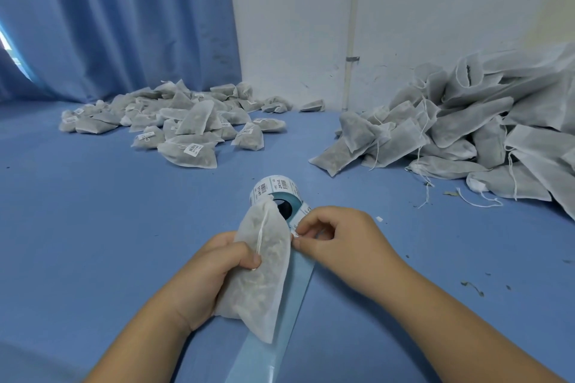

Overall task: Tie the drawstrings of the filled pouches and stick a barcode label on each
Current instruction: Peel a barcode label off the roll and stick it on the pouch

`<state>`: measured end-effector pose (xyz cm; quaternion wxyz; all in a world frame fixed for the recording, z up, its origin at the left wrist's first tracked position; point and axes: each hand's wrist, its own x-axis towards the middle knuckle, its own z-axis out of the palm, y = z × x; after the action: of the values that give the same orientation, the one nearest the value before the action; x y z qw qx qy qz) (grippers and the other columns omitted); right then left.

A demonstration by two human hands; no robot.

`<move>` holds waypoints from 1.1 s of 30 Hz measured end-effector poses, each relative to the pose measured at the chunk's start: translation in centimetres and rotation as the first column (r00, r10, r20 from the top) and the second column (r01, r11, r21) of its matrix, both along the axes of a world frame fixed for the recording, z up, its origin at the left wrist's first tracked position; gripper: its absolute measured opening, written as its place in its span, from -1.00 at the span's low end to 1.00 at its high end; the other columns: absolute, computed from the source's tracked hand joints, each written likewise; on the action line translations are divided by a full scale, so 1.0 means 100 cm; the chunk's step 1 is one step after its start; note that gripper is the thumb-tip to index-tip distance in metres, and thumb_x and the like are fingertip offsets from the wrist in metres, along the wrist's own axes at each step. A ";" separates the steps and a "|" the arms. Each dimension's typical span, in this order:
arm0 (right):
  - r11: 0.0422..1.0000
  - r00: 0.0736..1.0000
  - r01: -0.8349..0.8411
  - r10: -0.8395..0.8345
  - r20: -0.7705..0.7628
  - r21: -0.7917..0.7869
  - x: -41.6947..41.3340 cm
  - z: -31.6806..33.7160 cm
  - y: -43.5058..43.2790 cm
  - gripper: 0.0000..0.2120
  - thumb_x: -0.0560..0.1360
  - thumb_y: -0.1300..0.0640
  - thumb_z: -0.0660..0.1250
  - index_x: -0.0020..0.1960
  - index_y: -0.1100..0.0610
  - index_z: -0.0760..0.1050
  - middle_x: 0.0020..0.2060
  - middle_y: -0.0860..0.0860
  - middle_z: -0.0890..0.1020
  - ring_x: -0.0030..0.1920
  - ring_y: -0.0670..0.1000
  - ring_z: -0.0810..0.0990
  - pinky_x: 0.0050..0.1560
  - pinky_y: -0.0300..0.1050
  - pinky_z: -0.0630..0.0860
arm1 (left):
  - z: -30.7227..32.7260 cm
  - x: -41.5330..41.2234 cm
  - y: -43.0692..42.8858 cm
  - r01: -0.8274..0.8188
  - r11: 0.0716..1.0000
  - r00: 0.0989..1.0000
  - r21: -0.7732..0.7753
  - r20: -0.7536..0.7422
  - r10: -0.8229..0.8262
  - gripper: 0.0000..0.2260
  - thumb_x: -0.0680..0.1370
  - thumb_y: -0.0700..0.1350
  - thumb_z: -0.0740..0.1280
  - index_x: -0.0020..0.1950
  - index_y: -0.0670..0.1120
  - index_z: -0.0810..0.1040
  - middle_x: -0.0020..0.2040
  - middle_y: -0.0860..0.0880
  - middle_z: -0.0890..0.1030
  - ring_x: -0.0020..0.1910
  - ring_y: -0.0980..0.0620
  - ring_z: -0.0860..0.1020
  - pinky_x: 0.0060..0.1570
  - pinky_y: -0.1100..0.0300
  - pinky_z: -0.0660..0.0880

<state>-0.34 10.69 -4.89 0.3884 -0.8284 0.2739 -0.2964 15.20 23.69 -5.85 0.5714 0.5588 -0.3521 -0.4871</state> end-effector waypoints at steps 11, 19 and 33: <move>0.993 0.999 -0.016 0.021 -0.039 0.115 -0.002 0.002 -0.006 -0.86 0.42 0.10 0.48 -0.29 -0.05 0.62 -0.44 -0.21 0.60 -0.43 -0.26 0.50 -0.32 -0.42 0.38 | 0.000 -0.004 0.001 0.029 1.000 0.996 0.008 0.087 -0.029 -0.61 0.07 -0.05 0.37 -0.23 -0.28 0.59 -0.37 -0.08 0.48 -0.46 0.03 0.46 -0.51 0.25 0.39; 1.000 0.997 -0.015 0.014 -0.079 -0.008 -0.003 0.002 -0.003 -0.89 0.43 0.07 0.44 -0.27 -0.04 0.66 -0.38 -0.20 0.64 -0.38 -0.26 0.52 -0.30 -0.44 0.41 | -0.004 -0.002 0.001 0.062 0.998 0.977 0.009 0.205 -0.062 -0.41 0.16 -0.02 0.35 0.08 -0.36 0.54 -0.23 -0.10 0.54 -0.26 -0.04 0.51 -0.32 0.20 0.42; 0.991 0.993 -0.005 -0.011 -0.118 -0.135 -0.005 0.005 -0.002 -0.84 0.41 0.13 0.36 -0.33 0.13 0.59 -0.42 0.01 0.58 -0.43 -0.17 0.36 -0.32 -0.14 0.43 | 0.002 -0.009 0.003 0.078 0.997 0.973 -0.012 0.217 -0.074 -0.82 0.14 0.00 0.37 -0.33 -0.02 0.61 -0.34 -0.05 0.54 -0.38 0.01 0.51 -0.40 0.23 0.42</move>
<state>-0.85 10.50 -4.37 0.3141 -0.8685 0.2769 -0.2654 14.27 24.01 -5.69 0.5162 0.5888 -0.4383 -0.4413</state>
